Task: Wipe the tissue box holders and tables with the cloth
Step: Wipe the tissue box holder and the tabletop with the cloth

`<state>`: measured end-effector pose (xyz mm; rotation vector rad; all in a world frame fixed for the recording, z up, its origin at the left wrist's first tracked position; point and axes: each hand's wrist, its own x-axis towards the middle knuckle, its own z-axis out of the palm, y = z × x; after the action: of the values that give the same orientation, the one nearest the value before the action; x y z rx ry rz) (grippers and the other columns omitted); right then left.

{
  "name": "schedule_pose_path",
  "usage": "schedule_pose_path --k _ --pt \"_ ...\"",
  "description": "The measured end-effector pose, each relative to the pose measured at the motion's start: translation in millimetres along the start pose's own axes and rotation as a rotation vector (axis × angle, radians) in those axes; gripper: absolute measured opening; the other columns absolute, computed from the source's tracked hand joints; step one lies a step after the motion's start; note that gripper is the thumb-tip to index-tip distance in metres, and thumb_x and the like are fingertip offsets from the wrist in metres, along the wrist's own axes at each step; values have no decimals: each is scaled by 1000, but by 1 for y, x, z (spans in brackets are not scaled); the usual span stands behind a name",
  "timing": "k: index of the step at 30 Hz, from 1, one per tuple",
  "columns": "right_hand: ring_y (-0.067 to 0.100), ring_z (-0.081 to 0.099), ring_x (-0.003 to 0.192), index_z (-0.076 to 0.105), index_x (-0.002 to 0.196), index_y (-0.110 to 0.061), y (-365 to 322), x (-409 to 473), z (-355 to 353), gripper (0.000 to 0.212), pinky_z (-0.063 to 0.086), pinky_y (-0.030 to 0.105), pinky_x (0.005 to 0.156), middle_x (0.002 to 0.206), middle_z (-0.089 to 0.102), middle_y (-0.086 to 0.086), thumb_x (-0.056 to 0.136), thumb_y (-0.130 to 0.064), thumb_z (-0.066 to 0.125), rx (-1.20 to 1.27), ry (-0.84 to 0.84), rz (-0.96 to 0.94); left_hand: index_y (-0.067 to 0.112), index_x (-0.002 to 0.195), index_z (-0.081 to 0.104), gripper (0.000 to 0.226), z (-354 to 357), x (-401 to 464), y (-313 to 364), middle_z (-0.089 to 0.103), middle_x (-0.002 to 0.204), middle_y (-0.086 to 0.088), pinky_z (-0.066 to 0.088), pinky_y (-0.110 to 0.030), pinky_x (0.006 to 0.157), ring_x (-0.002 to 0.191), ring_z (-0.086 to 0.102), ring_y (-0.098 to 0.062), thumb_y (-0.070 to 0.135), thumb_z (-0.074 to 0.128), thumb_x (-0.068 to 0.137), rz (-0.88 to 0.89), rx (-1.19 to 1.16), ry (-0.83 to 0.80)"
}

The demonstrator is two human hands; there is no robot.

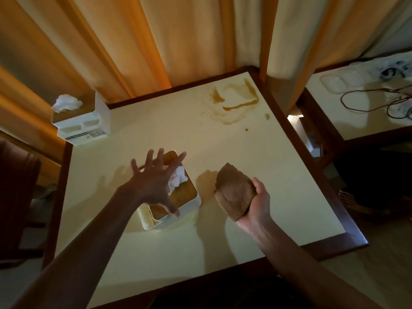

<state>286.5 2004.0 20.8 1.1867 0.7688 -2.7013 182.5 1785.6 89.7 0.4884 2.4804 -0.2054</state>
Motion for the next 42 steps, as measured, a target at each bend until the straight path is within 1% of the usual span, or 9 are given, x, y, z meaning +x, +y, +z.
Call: schedule_pose_path --k 7,12,15,17,20,23,26,33,42 --pt "14 49 136 54 137 -9 43 8 17 48 36 32 116 143 58 2 97 -34 44 -517 -403 -290 58 131 -41 156 5 -1 -3 -25 160 -12 -4 -71 111 147 -23 -30 71 85 40 22 -124 53" --pt "0 63 106 55 131 -23 46 25 73 34 50 24 92 112 67 -4 110 -27 30 -790 -583 -244 53 134 -40 156 15 0 -11 -24 161 -4 -5 -68 113 148 -23 -22 74 83 40 39 -169 113" --pt "8 57 125 59 133 -34 40 53 97 45 41 40 111 134 62 -2 102 -56 34 -911 -638 -180 55 131 -42 153 16 -2 -11 -23 161 -2 -7 -65 115 147 -24 -19 78 80 41 59 -191 144" --pt "-5 34 142 39 152 -30 41 62 98 48 23 33 123 156 38 -15 109 -44 24 -933 -684 -214 56 130 -42 151 16 -2 -13 -23 162 -1 -6 -63 116 148 -22 -18 81 77 41 65 -193 157" --pt "-15 24 141 23 157 -28 51 62 73 46 22 24 121 158 26 -23 112 -29 14 -928 -673 -227 55 132 -40 151 16 0 -15 -23 162 1 -4 -59 118 148 -21 -17 81 77 40 71 -201 159" --pt "8 15 152 23 158 -33 67 51 28 57 13 52 124 165 22 -12 106 -55 26 -926 -643 -184 54 132 -40 152 16 2 -14 -23 162 1 -4 -57 119 147 -23 -16 80 78 41 75 -208 159" --pt "1 16 151 28 152 -42 71 33 6 63 10 47 126 162 25 -17 96 -70 33 -904 -598 -152 56 132 -40 153 17 2 -15 -23 162 0 -3 -56 119 146 -25 -15 77 80 41 86 -224 158" --pt "21 25 151 37 153 -35 59 73 83 62 17 56 122 160 35 -2 99 -65 34 -877 -693 -188 56 132 -40 153 20 4 -18 -21 162 0 -6 -46 117 144 -28 -10 78 80 40 108 -223 188" --pt "-4 54 124 48 139 -30 64 63 55 40 45 20 99 133 60 -4 111 -32 20 -768 -550 -12 55 132 -41 152 19 4 -18 -23 161 0 -1 -50 118 148 -23 -15 82 76 39 100 -197 189"
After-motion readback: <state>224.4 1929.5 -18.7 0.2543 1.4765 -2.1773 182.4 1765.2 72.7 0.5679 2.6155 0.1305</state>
